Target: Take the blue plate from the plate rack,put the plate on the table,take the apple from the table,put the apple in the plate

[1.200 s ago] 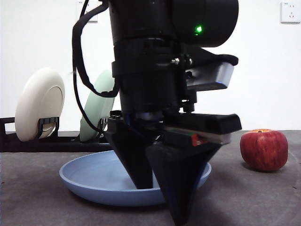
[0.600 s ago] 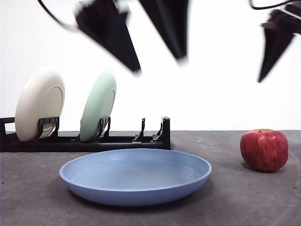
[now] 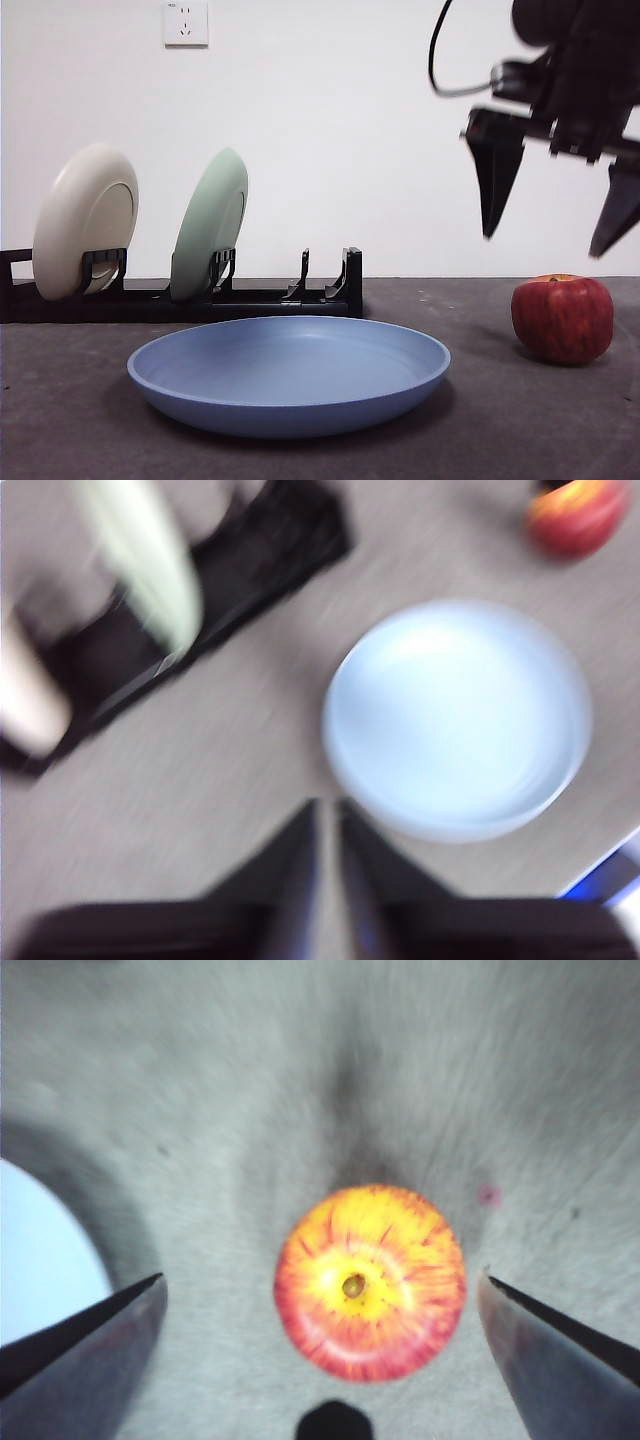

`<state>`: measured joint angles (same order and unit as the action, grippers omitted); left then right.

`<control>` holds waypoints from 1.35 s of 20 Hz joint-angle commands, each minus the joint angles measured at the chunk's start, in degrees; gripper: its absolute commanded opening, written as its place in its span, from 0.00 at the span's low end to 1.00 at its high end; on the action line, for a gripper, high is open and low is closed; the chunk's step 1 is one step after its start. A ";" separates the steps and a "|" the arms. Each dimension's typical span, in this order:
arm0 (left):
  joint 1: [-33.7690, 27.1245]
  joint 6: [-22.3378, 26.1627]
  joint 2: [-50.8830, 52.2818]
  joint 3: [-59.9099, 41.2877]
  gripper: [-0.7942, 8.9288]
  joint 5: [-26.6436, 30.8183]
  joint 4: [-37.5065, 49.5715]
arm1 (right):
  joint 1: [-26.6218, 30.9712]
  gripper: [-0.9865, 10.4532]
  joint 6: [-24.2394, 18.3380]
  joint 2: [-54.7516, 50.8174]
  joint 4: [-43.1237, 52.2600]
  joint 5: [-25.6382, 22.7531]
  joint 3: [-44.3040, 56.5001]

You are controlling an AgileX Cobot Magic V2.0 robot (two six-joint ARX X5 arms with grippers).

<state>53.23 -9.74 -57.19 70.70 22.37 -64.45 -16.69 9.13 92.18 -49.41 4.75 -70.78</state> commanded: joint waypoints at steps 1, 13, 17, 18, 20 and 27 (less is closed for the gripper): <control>-2.27 -0.57 0.02 -0.44 0.07 0.20 -4.42 | -0.28 0.73 1.09 3.23 0.26 -0.76 0.02; -5.95 1.36 1.60 -0.55 0.07 3.69 -9.07 | -0.33 0.38 2.78 11.93 0.15 -2.56 0.31; -6.56 1.36 3.17 -0.52 0.07 5.95 -10.78 | -0.68 0.11 2.75 11.80 -0.55 -2.64 0.28; -6.60 1.55 3.48 -0.52 0.07 7.58 -10.97 | -1.09 0.08 2.75 11.52 -0.90 -2.69 0.26; -6.84 2.45 4.87 -0.52 0.07 9.03 -10.97 | -2.14 0.08 3.04 9.70 -2.38 -2.67 0.11; -8.48 2.64 7.06 2.29 0.07 9.20 -10.95 | -11.15 0.08 4.70 3.43 -8.90 -1.38 -4.57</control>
<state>44.99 -7.53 -50.39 72.36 31.16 -75.61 -27.46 13.13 95.04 -58.37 3.07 -75.02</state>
